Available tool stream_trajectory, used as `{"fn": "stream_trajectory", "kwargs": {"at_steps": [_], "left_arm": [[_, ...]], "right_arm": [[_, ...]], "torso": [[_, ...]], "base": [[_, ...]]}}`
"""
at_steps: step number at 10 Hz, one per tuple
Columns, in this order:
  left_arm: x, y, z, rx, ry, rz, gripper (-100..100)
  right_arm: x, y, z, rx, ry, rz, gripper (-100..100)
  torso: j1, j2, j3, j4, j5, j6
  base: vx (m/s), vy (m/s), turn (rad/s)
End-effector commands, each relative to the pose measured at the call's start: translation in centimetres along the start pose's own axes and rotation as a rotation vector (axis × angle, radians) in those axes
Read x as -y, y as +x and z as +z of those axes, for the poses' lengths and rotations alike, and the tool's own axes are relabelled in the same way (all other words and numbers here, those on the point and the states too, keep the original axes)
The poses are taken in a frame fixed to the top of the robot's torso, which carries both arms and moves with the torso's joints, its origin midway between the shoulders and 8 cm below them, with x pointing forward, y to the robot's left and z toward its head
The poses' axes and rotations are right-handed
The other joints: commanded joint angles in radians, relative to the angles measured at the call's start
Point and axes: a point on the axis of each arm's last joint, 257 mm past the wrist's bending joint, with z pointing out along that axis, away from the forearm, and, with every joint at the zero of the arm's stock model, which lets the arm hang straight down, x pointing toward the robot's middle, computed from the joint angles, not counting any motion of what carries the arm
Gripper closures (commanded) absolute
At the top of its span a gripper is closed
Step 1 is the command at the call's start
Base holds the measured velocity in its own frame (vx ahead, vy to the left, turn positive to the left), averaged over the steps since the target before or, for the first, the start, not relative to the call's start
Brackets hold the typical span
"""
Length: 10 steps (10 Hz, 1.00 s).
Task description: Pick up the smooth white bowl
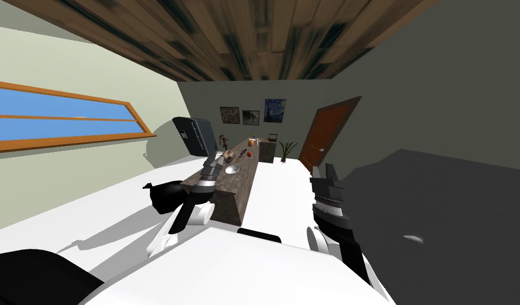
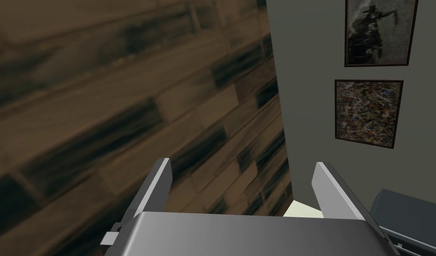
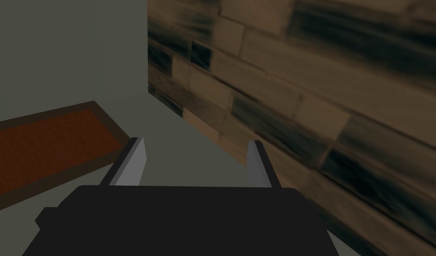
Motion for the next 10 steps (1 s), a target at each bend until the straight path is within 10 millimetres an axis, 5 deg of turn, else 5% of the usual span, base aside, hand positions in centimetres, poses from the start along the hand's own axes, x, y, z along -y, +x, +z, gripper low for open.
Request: {"fn": "stream_trajectory", "kwargs": {"at_steps": [1,10], "left_arm": [[-1.1,-0.2,0.5,-0.004,-0.036,0.000,-100],[-6.2,-1.4,2.2,0.008,-0.210,-0.021,-100]], "right_arm": [[0.0,0.0,0.0,0.000,0.000,0.000,0],[0.0,0.0,0.0,0.000,0.000,0.000,0]], "torso": [[0.000,0.000,0.000,0.000,0.000,0.000],[0.001,-0.001,-0.001,0.000,0.000,0.000]], "base": [[-0.032,-0.026,-0.035],[-0.024,-0.022,-0.039]]}}
